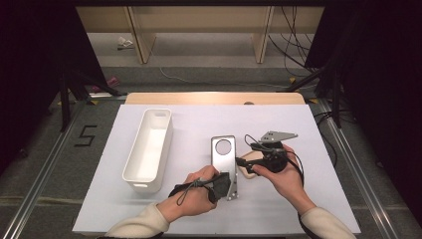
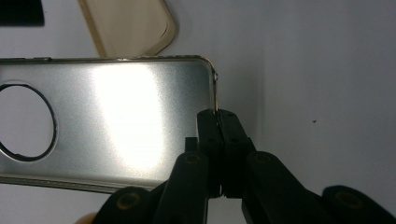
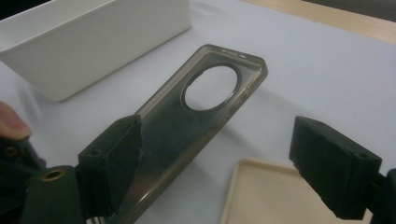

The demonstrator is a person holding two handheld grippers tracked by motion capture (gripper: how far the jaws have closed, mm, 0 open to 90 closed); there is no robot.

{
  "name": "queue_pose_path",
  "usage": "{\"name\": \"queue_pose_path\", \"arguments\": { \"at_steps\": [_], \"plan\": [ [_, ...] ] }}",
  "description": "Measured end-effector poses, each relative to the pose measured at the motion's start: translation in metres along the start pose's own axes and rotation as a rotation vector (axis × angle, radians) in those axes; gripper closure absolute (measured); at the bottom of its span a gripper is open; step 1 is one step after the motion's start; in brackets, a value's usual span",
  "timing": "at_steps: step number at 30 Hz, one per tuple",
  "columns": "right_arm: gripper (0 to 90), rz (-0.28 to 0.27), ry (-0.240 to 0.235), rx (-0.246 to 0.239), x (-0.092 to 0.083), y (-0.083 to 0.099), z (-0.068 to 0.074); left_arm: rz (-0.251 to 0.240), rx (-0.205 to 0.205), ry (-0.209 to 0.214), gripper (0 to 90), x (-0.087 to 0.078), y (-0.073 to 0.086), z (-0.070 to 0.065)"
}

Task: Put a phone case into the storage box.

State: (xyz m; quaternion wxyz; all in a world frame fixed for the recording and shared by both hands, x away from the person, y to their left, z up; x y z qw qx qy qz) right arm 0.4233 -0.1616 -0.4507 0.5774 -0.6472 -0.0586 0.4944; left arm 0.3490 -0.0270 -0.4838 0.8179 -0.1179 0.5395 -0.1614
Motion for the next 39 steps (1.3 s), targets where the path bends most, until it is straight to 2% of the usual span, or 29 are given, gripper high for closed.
{"name": "queue_pose_path", "arguments": {
  "at_steps": [5, 7, 15, 16, 18, 19, 20, 22, 26, 27, 29, 30, 31, 39],
  "plan": [
    [20.5, 0.006, -0.009, 0.019, 0.01, -0.005, -0.003, -0.006, 0.01, -0.003, 88.8, -0.002, -0.002, -0.001],
    [22.6, 0.023, -0.009, 0.031, 0.02, -0.007, -0.006, -0.01, 0.01, -0.005, 88.8, -0.003, -0.004, -0.002],
    [28.5, 0.061, -0.026, 0.077, 0.037, -0.01, -0.008, 0.007, 0.039, -0.005, 88.8, -0.006, -0.004, -0.002],
    [31.7, 0.069, -0.036, 0.095, 0.041, -0.011, -0.008, -0.015, 0.02, -0.007, 88.8, -0.005, -0.005, -0.003],
    [33.7, 0.075, -0.037, 0.106, 0.042, -0.011, -0.009, -0.011, 0.02, -0.004, 88.8, -0.005, -0.005, -0.004],
    [33.7, 0.075, -0.037, 0.106, 0.042, -0.011, -0.009, -0.011, 0.02, -0.004, 88.8, -0.005, -0.005, -0.004],
    [38.8, 0.082, -0.046, 0.13, 0.044, -0.011, -0.01, -0.013, 0.023, -0.001, 88.8, -0.005, -0.006, -0.004],
    [42.8, 0.086, -0.051, 0.143, 0.043, -0.011, -0.01, -0.012, 0.021, 0.001, 88.8, -0.005, -0.006, -0.005],
    [51.3, 0.09, -0.052, 0.155, 0.042, -0.011, -0.011, -0.012, 0.024, 0.004, 88.8, -0.004, -0.007, -0.006],
    [57.6, 0.086, -0.049, 0.159, 0.041, -0.012, -0.011, -0.013, 0.025, 0.005, 88.8, -0.004, -0.007, -0.006],
    [63.2, 0.079, -0.053, 0.169, 0.039, -0.013, -0.012, -0.016, 0.029, 0.007, 88.8, -0.004, -0.007, -0.006],
    [63.2, 0.079, -0.053, 0.169, 0.039, -0.013, -0.012, -0.016, 0.029, 0.007, 88.8, -0.004, -0.007, -0.006],
    [68.1, 0.065, -0.078, 0.202, 0.037, -0.014, -0.012, -0.016, 0.034, 0.007, 88.8, -0.004, -0.007, -0.006],
    [70.6, 0.065, -0.105, 0.238, 0.036, -0.015, -0.012, -0.017, 0.039, 0.008, 88.9, -0.005, -0.009, -0.008]
  ]
}}
Point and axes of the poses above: each handheld gripper's, and its own axes: x roughly forward along the jaws, y roughly out of its underside, z roughly to its left, the point moved 6 cm from there along x, roughly forward along the jaws, and after that the axes turned 1 degree about x, right-handed, at the moved point
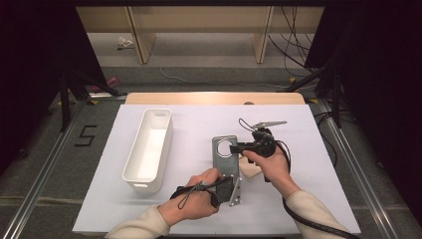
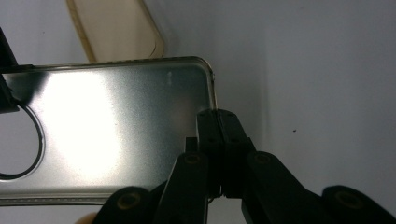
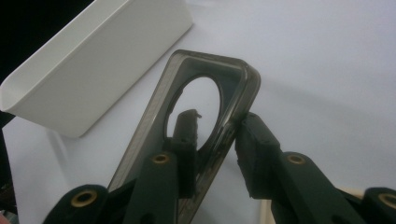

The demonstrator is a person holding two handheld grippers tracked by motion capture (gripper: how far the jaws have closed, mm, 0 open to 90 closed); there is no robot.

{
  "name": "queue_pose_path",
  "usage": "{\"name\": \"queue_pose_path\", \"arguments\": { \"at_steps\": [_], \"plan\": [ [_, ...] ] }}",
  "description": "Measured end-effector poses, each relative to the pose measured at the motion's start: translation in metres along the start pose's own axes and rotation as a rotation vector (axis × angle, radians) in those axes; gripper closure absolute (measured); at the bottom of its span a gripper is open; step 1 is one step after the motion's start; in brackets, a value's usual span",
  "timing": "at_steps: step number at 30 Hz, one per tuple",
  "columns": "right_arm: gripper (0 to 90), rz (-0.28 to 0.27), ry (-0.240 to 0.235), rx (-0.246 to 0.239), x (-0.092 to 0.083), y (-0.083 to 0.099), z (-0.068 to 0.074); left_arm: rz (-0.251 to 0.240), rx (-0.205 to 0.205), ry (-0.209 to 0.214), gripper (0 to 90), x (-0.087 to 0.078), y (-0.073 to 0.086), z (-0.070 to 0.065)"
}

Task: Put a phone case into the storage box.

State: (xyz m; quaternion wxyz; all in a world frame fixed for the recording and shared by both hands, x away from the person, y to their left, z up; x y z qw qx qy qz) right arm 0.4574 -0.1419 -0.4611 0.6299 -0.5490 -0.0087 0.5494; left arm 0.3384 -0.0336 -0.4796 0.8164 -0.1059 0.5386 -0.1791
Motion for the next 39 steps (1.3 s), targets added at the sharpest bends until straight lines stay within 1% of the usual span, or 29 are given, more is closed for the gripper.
{"name": "queue_pose_path", "arguments": {
  "at_steps": [5, 7, 9, 10, 12, 14, 15, 16, 17, 18, 20, 21, 22, 23, 24, 25, 26, 27, 28, 29, 30, 31, 32, 34, 35, 37, 38, 39],
  "plan": [
    [70.8, 0.001, -0.006, 0.01, 0.0, 0.0, 0.001, 0.002, 0.002, -0.001, 88.9, -0.001, 0.0, 0.0],
    [72.4, -0.005, -0.017, 0.027, 0.0, -0.001, 0.001, 0.0, 0.001, -0.006, 88.8, 0.0, 0.0, 0.001],
    [73.7, -0.009, -0.03, 0.041, -0.001, -0.002, 0.002, -0.002, -0.002, -0.005, 88.9, 0.001, 0.001, 0.001],
    [74.4, -0.008, -0.032, 0.041, -0.001, -0.002, 0.003, 0.006, 0.004, 0.002, 88.8, 0.002, 0.002, 0.001],
    [75.7, -0.012, -0.038, 0.042, -0.002, -0.003, 0.005, 0.003, 0.004, 0.007, 88.8, 0.002, 0.002, 0.001],
    [77.2, -0.021, -0.039, 0.052, -0.004, -0.005, 0.008, -0.014, -0.017, 0.007, 88.7, 0.004, 0.002, 0.002],
    [77.9, -0.024, -0.041, 0.056, -0.005, -0.005, 0.009, -0.014, -0.017, 0.007, 88.6, 0.004, 0.002, 0.002],
    [79.0, -0.029, -0.046, 0.064, -0.007, -0.006, 0.01, -0.022, -0.036, 0.008, 88.6, 0.005, 0.003, 0.003],
    [79.0, -0.029, -0.046, 0.064, -0.007, -0.006, 0.01, -0.022, -0.036, 0.008, 88.5, 0.005, 0.003, 0.003],
    [81.1, -0.041, -0.069, 0.09, -0.01, -0.008, 0.014, -0.027, -0.041, 0.003, 88.4, 0.007, 0.005, 0.004],
    [81.8, -0.048, -0.072, 0.09, -0.011, -0.008, 0.015, -0.031, -0.048, 0.0, 88.1, 0.007, 0.005, 0.004],
    [82.3, -0.063, -0.084, 0.089, -0.013, -0.01, 0.019, -0.045, -0.071, 0.002, 87.8, 0.007, 0.005, 0.005],
    [82.4, -0.066, -0.086, 0.083, -0.014, -0.011, 0.02, -0.055, -0.08, 0.006, 87.6, 0.006, 0.006, 0.006],
    [82.4, -0.066, -0.086, 0.083, -0.014, -0.011, 0.02, -0.055, -0.08, 0.006, 87.3, 0.006, 0.006, 0.006],
    [82.6, -0.081, -0.092, 0.079, -0.015, -0.013, 0.022, -0.066, -0.1, 0.009, 86.8, 0.004, 0.007, 0.007],
    [82.6, -0.081, -0.092, 0.079, -0.015, -0.013, 0.022, -0.066, -0.1, 0.009, 85.6, 0.004, 0.007, 0.007],
    [82.6, -0.091, -0.071, 0.056, -0.017, -0.013, 0.023, -0.097, -0.135, 0.01, 81.8, -0.001, 0.008, 0.01],
    [82.6, -0.093, -0.069, 0.053, -0.017, -0.014, 0.023, -0.097, -0.135, 0.01, 78.6, -0.001, 0.008, 0.01],
    [82.6, -0.099, -0.074, 0.059, -0.018, -0.014, 0.022, -0.143, -0.185, 0.005, 74.8, -0.007, 0.008, 0.013],
    [82.6, -0.104, -0.073, 0.062, -0.018, -0.014, 0.022, -0.143, -0.185, 0.005, 70.3, -0.007, 0.008, 0.013],
    [82.5, -0.103, -0.07, 0.058, -0.019, -0.014, 0.021, -0.206, -0.26, -0.016, 64.8, -0.015, 0.009, 0.016],
    [82.5, -0.108, -0.068, 0.056, -0.019, -0.015, 0.021, -0.242, -0.304, -0.028, 59.8, -0.018, 0.01, 0.019],
    [82.5, -0.114, -0.063, 0.06, -0.02, -0.015, 0.02, -0.242, -0.304, -0.028, 54.8, -0.018, 0.01, 0.019],
    [82.5, -0.125, -0.064, 0.07, -0.021, -0.015, 0.018, -0.301, -0.382, -0.068, 46.4, -0.026, 0.015, 0.027],
    [82.5, -0.131, -0.063, 0.068, -0.022, -0.015, 0.018, -0.332, -0.438, -0.091, 43.3, -0.03, 0.021, 0.033],
    [82.4, -0.138, -0.061, 0.067, -0.023, -0.016, 0.018, -0.364, -0.497, -0.115, 36.8, -0.033, 0.028, 0.038],
    [82.5, -0.144, -0.062, 0.065, -0.024, -0.017, 0.018, -0.364, -0.497, -0.115, 33.0, -0.033, 0.028, 0.038],
    [82.5, -0.148, -0.06, 0.064, -0.024, -0.017, 0.019, -0.386, -0.562, -0.139, 30.0, -0.035, 0.034, 0.042]
  ]
}}
Point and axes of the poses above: each handheld gripper's, and its own axes: x roughly forward along the jaws, y roughly out of its underside, z roughly to its left, the point moved 6 cm from there along x, roughly forward along the jaws, and after that the axes turned 1 degree about x, right-handed, at the moved point
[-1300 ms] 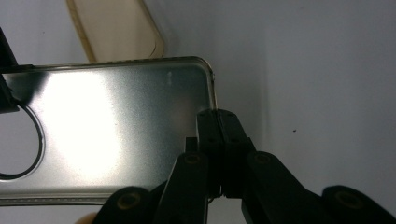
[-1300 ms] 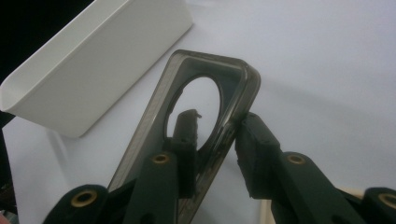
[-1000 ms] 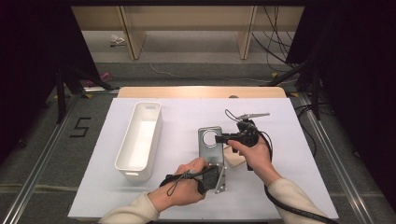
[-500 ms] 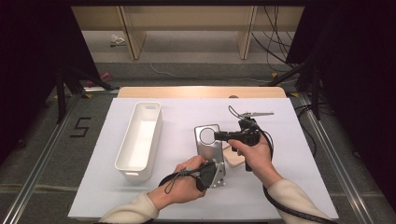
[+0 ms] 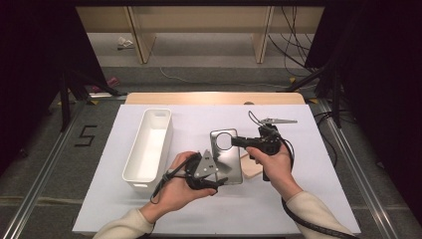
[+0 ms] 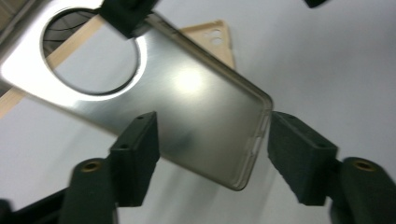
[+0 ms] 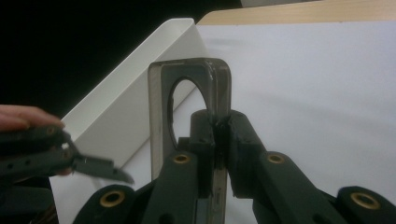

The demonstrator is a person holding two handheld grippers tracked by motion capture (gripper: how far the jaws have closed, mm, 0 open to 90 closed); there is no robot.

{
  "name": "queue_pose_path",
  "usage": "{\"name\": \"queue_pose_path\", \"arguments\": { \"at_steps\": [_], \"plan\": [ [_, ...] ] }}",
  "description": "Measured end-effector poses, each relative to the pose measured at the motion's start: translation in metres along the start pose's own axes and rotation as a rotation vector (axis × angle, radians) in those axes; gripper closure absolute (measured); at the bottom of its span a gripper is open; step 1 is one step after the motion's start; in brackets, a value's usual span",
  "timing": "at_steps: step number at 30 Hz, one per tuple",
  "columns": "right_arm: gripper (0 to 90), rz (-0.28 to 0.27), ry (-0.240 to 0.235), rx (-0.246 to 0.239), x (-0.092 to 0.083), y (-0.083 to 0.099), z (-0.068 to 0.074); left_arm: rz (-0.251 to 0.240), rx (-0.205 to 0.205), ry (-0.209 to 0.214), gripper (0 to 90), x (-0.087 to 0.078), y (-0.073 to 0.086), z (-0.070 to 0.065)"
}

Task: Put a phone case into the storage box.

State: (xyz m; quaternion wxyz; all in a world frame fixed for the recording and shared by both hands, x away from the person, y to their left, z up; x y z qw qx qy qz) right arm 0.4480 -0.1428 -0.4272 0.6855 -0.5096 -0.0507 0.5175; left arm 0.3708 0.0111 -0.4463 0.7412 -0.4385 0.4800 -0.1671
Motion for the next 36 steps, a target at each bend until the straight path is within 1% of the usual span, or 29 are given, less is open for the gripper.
{"name": "queue_pose_path", "arguments": {
  "at_steps": [1, 2, 3, 4, 5, 6, 7, 9, 12, 13, 14, 16, 17, 18, 23, 26, 27, 28, 29, 30, 31, 36],
  "plan": [
    [82.4, -0.004, -0.001, -0.003, 0.0, 0.0, 0.0, 0.0, 0.0, 0.0, 28.2, 0.0, 0.0, 0.0],
    [82.4, -0.008, 0.001, -0.004, -0.001, -0.001, 0.0, -0.028, -0.046, -0.022, 26.9, -0.003, 0.002, 0.005],
    [82.4, -0.008, 0.001, -0.004, -0.001, -0.001, 0.0, -0.028, -0.046, -0.022, 25.8, -0.003, 0.002, 0.005],
    [82.4, -0.012, -0.001, -0.007, -0.002, -0.001, 0.0, -0.04, -0.072, -0.046, 25.2, -0.005, 0.005, 0.011],
    [82.4, -0.012, -0.001, -0.007, -0.002, -0.001, 0.0, -0.04, -0.072, -0.046, 25.2, -0.005, 0.005, 0.011],
    [82.3, -0.015, -0.001, -0.013, -0.002, -0.001, 0.0, -0.058, -0.104, -0.061, 25.2, -0.006, 0.005, 0.015],
    [82.3, -0.015, -0.001, -0.013, -0.002, -0.001, 0.0, -0.058, -0.104, -0.061, 25.3, -0.006, 0.005, 0.015],
    [82.3, -0.018, 0.0, -0.017, -0.003, 0.0, 0.0, -0.07, -0.14, -0.065, 25.9, -0.007, 0.006, 0.018],
    [82.3, -0.024, 0.005, -0.024, -0.005, -0.001, 0.001, -0.084, -0.198, -0.085, 26.8, -0.008, 0.007, 0.025],
    [82.3, -0.024, 0.006, -0.027, -0.005, -0.001, 0.001, -0.089, -0.211, -0.088, 26.9, -0.008, 0.007, 0.026],
    [82.3, -0.024, 0.006, -0.027, -0.005, -0.001, 0.001, -0.089, -0.211, -0.088, 27.5, -0.008, 0.007, 0.026],
    [82.2, -0.026, 0.006, -0.031, -0.006, -0.001, 0.002, -0.092, -0.23, -0.088, 28.3, -0.008, 0.008, 0.028],
    [82.2, -0.028, 0.009, -0.036, -0.006, 0.0, 0.002, -0.103, -0.248, -0.093, 28.7, -0.008, 0.009, 0.03],
    [82.2, -0.028, 0.009, -0.036, -0.006, 0.0, 0.002, -0.103, -0.248, -0.093, 28.7, -0.008, 0.009, 0.03],
    [82.2, -0.035, 0.009, -0.043, -0.006, 0.0, 0.004, -0.116, -0.285, -0.104, 29.0, -0.009, 0.011, 0.036],
    [82.2, -0.034, 0.011, -0.046, -0.006, 0.0, 0.005, -0.122, -0.296, -0.107, 30.5, -0.01, 0.011, 0.037],
    [82.2, -0.033, 0.013, -0.047, -0.005, 0.001, 0.005, -0.126, -0.305, -0.114, 31.0, -0.01, 0.011, 0.039],
    [82.2, -0.033, 0.013, -0.047, -0.005, 0.001, 0.005, -0.126, -0.305, -0.114, 31.4, -0.01, 0.011, 0.039],
    [82.2, -0.034, 0.013, -0.049, -0.004, 0.001, 0.006, -0.13, -0.319, -0.115, 31.8, -0.011, 0.01, 0.041],
    [82.2, -0.034, 0.013, -0.049, -0.004, 0.001, 0.006, -0.13, -0.319, -0.115, 32.1, -0.011, 0.01, 0.041],
    [82.2, -0.031, 0.014, -0.052, -0.004, 0.002, 0.007, -0.14, -0.335, -0.114, 32.6, -0.011, 0.009, 0.042],
    [82.2, -0.032, 0.017, -0.053, -0.003, 0.002, 0.007, -0.154, -0.359, -0.114, 35.9, -0.012, 0.006, 0.045]
  ]
}}
Point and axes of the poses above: each handheld gripper's, and its own axes: x roughly forward along the jaws, y roughly out of its underside, z roughly to its left, the point moved 6 cm from there along x, roughly forward along the jaws, and after that the axes turned 1 degree about x, right-handed, at the moved point
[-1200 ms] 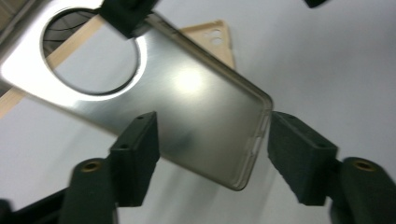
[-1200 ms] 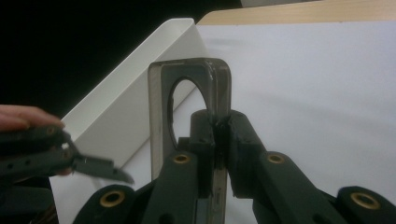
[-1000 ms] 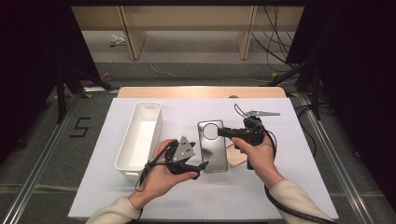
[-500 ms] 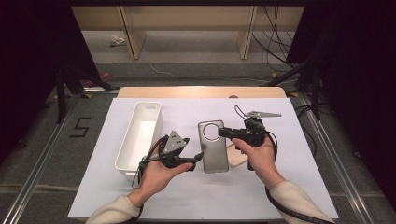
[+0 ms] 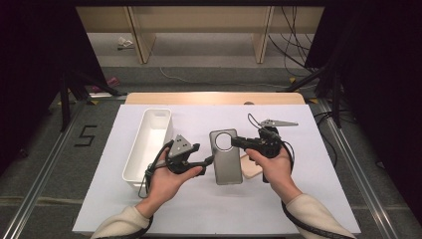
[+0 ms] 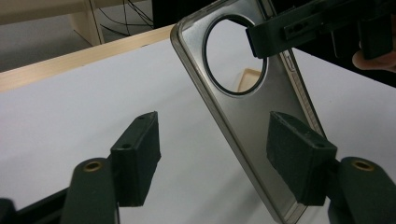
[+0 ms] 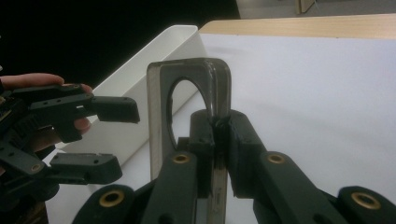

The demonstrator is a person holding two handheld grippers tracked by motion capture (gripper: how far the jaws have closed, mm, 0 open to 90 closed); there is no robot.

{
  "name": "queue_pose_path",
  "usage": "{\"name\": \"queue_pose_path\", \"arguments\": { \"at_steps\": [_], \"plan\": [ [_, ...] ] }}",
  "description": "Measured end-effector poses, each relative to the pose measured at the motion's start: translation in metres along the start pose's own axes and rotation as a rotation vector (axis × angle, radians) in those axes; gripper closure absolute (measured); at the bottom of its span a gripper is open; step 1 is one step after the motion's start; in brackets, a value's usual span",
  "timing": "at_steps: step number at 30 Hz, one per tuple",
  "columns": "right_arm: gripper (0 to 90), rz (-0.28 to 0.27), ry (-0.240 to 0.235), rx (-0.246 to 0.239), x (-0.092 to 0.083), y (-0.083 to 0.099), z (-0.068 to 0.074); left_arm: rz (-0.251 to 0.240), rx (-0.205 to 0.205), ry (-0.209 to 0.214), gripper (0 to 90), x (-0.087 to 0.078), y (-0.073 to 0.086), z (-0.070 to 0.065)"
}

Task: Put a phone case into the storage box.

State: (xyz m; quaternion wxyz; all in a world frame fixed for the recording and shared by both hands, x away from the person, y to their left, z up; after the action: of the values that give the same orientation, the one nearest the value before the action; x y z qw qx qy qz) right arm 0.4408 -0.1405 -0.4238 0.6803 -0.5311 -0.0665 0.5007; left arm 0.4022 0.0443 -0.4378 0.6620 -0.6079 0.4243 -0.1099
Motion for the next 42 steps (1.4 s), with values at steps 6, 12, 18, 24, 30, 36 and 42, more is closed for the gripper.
{"name": "queue_pose_path", "arguments": {
  "at_steps": [6, 12, 18, 24, 30, 36, 42],
  "plan": [
    [82.2, 0.001, 0.0, -0.004, 0.001, 0.001, 0.001, -0.018, -0.042, 0.001, 39.3, 0.002, -0.006, 0.002],
    [82.2, -0.003, 0.003, -0.006, 0.001, 0.0, 0.002, -0.037, -0.104, -0.008, 47.1, 0.006, -0.017, 0.004],
    [82.1, 0.0, 0.005, -0.01, 0.002, 0.001, 0.003, -0.039, -0.119, -0.01, 51.3, 0.007, -0.022, 0.009],
    [82.1, -0.005, 0.004, -0.014, 0.003, 0.001, 0.005, -0.042, -0.139, -0.011, 55.0, 0.009, -0.025, 0.012],
    [82.2, -0.004, 0.006, -0.016, 0.003, 0.001, 0.006, -0.047, -0.145, -0.007, 61.2, 0.014, -0.027, 0.013],
    [82.2, -0.011, 0.008, -0.02, 0.003, 0.001, 0.007, -0.057, -0.143, -0.008, 68.4, 0.016, -0.029, 0.012],
    [82.2, -0.013, 0.003, -0.02, 0.003, 0.001, 0.009, -0.065, -0.143, -0.02, 74.1, 0.015, -0.029, 0.014]
  ]
}}
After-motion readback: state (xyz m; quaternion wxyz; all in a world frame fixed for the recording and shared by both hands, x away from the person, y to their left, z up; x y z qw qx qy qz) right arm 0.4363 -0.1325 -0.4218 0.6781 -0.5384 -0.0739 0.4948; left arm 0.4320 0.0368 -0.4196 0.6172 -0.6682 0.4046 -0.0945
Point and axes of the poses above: each handheld gripper's, and its own axes: x roughly forward along the jaws, y roughly out of its underside, z roughly to its left, the point moved 6 cm from there along x, roughly forward along the jaws, and after that the axes turned 1 degree about x, right-handed, at the moved point
